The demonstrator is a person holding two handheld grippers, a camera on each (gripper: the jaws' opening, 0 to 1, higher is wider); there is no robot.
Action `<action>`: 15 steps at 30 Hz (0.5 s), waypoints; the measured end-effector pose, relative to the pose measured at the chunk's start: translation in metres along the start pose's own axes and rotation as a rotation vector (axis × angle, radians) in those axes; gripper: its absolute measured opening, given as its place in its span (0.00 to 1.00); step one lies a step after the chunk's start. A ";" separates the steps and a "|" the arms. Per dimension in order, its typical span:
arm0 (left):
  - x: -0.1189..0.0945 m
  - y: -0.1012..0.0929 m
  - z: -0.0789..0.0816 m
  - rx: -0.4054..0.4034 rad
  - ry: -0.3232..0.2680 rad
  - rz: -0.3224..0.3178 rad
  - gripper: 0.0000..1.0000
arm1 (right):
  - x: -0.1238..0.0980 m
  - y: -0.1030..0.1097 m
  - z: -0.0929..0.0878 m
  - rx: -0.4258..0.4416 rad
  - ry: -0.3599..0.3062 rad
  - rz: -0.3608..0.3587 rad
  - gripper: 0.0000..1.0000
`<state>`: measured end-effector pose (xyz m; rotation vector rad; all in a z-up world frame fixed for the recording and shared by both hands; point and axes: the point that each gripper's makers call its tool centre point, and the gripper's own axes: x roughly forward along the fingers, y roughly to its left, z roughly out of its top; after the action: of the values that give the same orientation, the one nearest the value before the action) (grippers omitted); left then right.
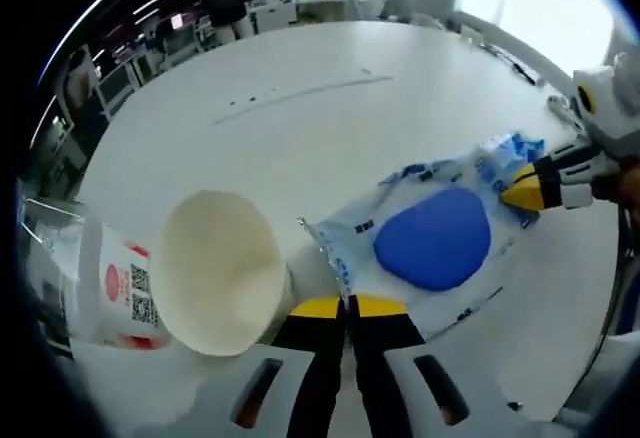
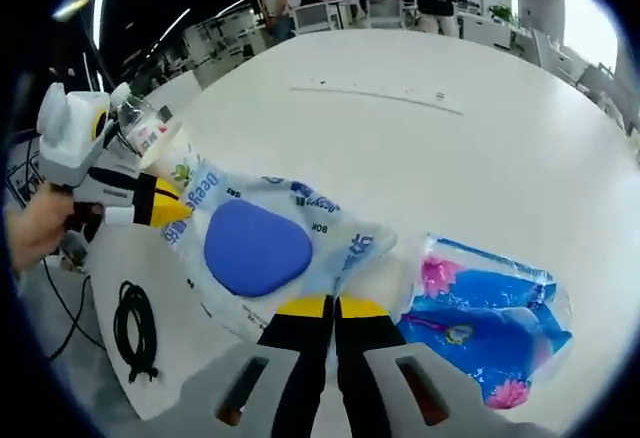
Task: Arrange the tabletop items into an orderly group along one side of the table until the central work area is clear of visible clutter.
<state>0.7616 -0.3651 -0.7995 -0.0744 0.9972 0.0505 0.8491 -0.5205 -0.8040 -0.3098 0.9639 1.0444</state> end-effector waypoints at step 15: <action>0.008 0.002 -0.007 0.011 0.015 0.006 0.00 | 0.007 -0.003 -0.004 0.003 0.013 -0.011 0.00</action>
<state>0.7596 -0.3635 -0.8099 -0.0617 1.0128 0.0503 0.8504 -0.5203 -0.8124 -0.3192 0.9744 1.0313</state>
